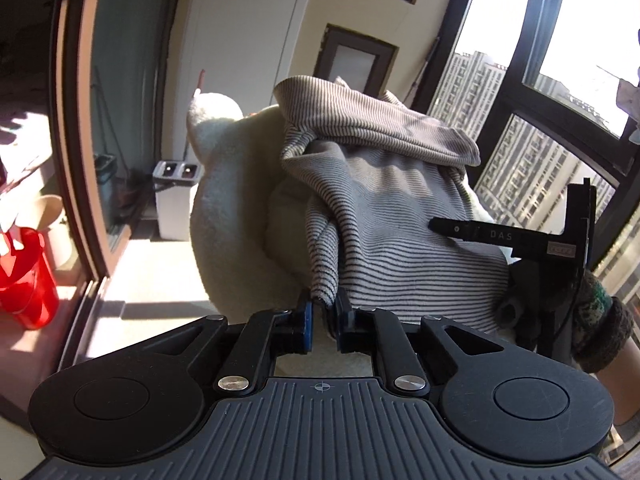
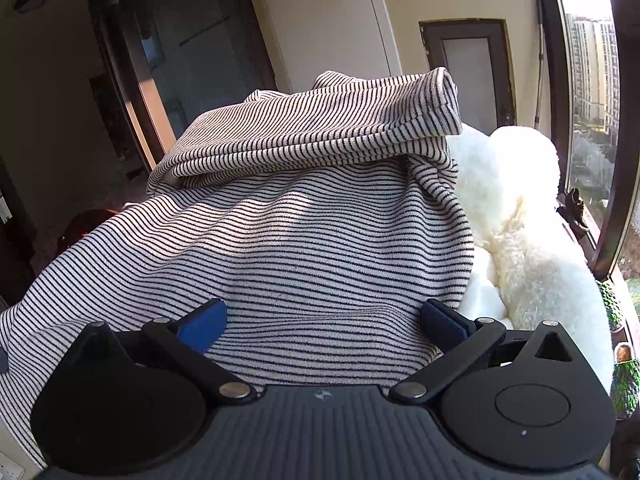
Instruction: Fold clothes
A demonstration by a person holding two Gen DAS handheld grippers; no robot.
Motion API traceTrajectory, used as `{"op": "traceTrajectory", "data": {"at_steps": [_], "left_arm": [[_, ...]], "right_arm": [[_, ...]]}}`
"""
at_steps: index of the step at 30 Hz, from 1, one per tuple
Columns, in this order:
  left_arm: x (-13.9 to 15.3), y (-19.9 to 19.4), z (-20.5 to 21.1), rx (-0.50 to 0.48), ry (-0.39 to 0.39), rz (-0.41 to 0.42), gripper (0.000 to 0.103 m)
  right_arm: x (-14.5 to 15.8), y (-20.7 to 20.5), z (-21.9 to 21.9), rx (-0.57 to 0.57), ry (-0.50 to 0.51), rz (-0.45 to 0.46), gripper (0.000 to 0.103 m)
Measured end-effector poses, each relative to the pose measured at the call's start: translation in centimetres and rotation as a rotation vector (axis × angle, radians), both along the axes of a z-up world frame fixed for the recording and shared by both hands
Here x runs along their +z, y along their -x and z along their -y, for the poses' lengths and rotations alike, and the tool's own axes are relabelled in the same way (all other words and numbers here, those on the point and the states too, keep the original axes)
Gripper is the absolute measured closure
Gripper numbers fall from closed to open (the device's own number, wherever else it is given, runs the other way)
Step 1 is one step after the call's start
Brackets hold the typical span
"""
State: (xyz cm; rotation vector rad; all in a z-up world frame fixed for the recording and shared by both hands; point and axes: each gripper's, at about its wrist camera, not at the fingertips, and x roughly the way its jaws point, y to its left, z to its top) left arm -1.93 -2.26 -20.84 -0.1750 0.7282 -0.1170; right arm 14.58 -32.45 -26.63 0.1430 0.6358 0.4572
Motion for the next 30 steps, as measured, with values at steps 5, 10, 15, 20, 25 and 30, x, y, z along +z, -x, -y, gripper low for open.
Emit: {"op": "traceTrajectory", "data": {"at_steps": [5,10,15,20,25,30], "left_arm": [[0.9,-1.1,-3.5,0.075,-0.009,-0.004,0.084],[3.5,-3.5,-8.4,0.123,0.025,0.085,0.056],[4.4,-9.0,-8.5,0.021,0.075,0.144,0.034],[4.6,-15.3,-5.2,-0.101,0.09,0.163,0.024],[3.8,-19.7,-1.2,-0.172,0.098,0.107,0.016],[3.6,-21.4,1.7,-0.19,0.017,0.126,0.01]], "right_arm": [[-0.2,0.3,0.2,-0.007,-0.013,0.017,0.0],[-0.4,0.8,-0.2,-0.029,-0.007,0.042,0.0],[0.3,0.7,-1.2,-0.063,0.042,0.031,0.0],[2.0,0.9,-1.5,-0.151,0.058,0.013,0.0],[5.0,0.7,-0.2,-0.286,0.068,0.08,0.0],[8.5,-0.8,0.9,-0.343,0.116,0.179,0.028]]}}
